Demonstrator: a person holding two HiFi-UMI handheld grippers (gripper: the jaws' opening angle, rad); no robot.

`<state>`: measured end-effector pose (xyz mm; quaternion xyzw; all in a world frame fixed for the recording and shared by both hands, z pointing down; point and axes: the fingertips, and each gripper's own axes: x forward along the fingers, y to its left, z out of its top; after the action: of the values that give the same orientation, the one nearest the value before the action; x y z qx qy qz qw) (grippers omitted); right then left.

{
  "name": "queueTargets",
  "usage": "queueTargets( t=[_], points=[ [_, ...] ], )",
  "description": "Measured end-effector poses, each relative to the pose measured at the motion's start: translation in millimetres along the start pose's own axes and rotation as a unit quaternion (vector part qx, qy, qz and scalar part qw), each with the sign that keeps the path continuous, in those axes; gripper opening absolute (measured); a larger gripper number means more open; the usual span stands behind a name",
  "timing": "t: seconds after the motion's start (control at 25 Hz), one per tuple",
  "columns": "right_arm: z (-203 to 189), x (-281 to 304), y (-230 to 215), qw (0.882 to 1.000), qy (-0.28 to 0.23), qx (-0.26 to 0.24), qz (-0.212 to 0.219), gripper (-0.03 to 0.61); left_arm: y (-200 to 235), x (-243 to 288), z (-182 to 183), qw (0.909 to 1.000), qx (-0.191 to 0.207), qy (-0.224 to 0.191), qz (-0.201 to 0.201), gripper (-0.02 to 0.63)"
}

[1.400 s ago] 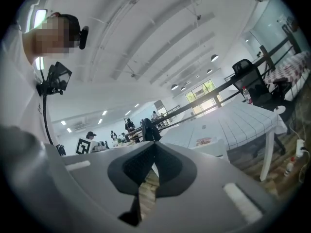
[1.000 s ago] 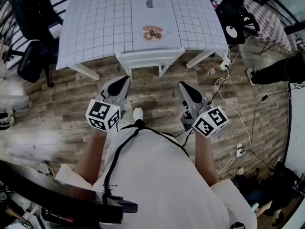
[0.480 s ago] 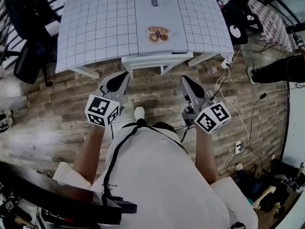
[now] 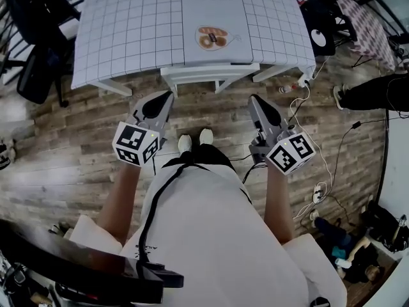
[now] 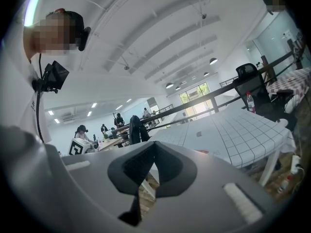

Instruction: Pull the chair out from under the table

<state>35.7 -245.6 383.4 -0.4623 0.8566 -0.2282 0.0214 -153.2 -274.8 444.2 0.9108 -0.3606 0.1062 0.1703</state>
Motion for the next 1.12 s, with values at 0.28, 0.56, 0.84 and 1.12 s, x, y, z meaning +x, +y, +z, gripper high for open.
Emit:
queueTargets(
  t=[0.28, 0.56, 0.84, 1.12],
  points=[
    [-2, -4, -26, 1.000, 0.014, -0.001, 0.028, 0.008, -16, 16, -6, 0.9992, 0.019, 0.014, 0.033, 0.008],
    [-27, 17, -66, 0.988, 0.104, -0.103, 0.052, 0.008, -18, 56, -21, 0.9917, 0.098, 0.056, 0.061, 0.008],
    [-63, 53, -101, 0.939, 0.206, -0.267, 0.069, 0.008, -1, 97, -42, 0.9722, 0.195, 0.118, 0.053, 0.049],
    [-91, 86, -137, 0.865, 0.297, -0.397, 0.079, 0.081, 33, 131, -77, 0.9211, 0.320, 0.219, 0.037, 0.175]
  ],
)
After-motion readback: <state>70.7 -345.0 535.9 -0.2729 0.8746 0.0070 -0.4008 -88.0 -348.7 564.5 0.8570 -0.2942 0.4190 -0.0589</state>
